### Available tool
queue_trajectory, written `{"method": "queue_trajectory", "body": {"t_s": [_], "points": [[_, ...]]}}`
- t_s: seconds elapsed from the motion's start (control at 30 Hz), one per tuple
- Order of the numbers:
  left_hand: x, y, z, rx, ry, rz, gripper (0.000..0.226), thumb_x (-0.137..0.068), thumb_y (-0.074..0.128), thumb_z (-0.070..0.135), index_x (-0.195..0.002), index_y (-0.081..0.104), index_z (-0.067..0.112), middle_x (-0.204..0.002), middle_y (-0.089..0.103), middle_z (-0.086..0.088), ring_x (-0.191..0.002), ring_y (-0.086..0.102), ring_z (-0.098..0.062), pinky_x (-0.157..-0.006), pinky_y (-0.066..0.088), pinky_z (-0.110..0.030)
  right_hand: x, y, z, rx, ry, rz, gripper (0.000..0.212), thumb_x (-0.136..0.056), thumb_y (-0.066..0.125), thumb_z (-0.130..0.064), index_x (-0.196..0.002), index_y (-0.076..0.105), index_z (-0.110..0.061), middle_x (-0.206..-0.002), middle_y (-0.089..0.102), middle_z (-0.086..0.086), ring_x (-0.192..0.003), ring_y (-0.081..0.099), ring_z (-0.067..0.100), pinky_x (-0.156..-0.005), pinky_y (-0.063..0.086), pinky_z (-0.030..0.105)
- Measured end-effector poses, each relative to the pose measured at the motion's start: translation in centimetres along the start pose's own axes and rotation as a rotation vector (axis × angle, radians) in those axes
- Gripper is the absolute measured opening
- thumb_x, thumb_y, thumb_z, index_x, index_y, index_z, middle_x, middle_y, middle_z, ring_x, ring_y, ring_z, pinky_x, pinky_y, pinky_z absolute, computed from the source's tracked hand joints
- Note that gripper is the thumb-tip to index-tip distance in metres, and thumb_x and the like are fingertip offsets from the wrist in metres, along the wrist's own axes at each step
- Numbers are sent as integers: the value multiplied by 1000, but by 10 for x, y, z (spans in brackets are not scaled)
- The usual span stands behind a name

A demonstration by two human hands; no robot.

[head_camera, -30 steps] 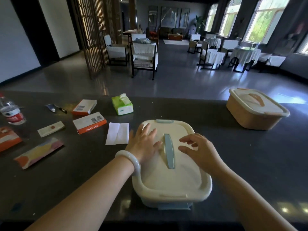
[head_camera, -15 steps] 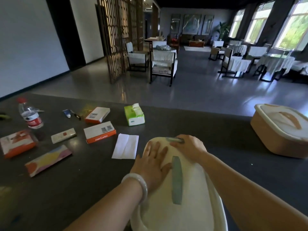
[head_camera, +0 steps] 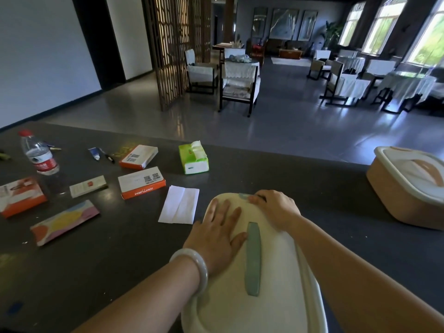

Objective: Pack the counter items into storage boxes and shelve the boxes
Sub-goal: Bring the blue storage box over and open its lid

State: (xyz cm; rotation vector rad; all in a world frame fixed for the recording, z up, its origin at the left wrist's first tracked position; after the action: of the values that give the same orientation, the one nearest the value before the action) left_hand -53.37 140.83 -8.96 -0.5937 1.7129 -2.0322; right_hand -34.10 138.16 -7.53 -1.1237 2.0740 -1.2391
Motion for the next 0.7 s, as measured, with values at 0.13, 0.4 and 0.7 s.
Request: {"method": "queue_trajectory", "body": {"t_s": [0.13, 0.4, 0.7], "points": [[1, 1, 0, -5, -6, -15, 65, -94, 7, 64, -151, -11, 38, -159, -22, 11, -146, -23, -18, -118, 18, -49, -5, 1, -1, 24, 39, 6, 48, -89, 33, -67, -95, 68, -35, -91, 61, -8, -84, 50, 18, -73, 35, 32], [1, 3, -2, 12, 4, -2, 67, -93, 4, 66, -151, -10, 38, -160, -20, 11, -146, -21, -19, -117, 19, -52, -6, 7, 1, 143, 34, 25, 64, -76, 16, -79, -100, 63, -42, -100, 66, -8, -90, 56, 18, -75, 37, 33], [0, 1, -2, 47, -32, -31, 66, -94, 10, 65, -152, -6, 38, -160, -19, 12, -145, -24, -15, -116, 19, -51, 26, -2, -4, 221, -60, 29, 70, -91, 37, -64, -150, 24, -29, -159, 17, -2, -145, 8, 19, -116, 8, 45]]}}
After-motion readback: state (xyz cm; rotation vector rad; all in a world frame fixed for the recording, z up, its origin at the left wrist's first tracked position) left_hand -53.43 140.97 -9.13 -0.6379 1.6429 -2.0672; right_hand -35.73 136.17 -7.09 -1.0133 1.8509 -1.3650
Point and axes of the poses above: each hand's wrist, its own x-axis away from the middle knuckle, its own y-axis out of the palm, z = x × y, the point moved 7 cm from there along -x, towards the middle knuckle
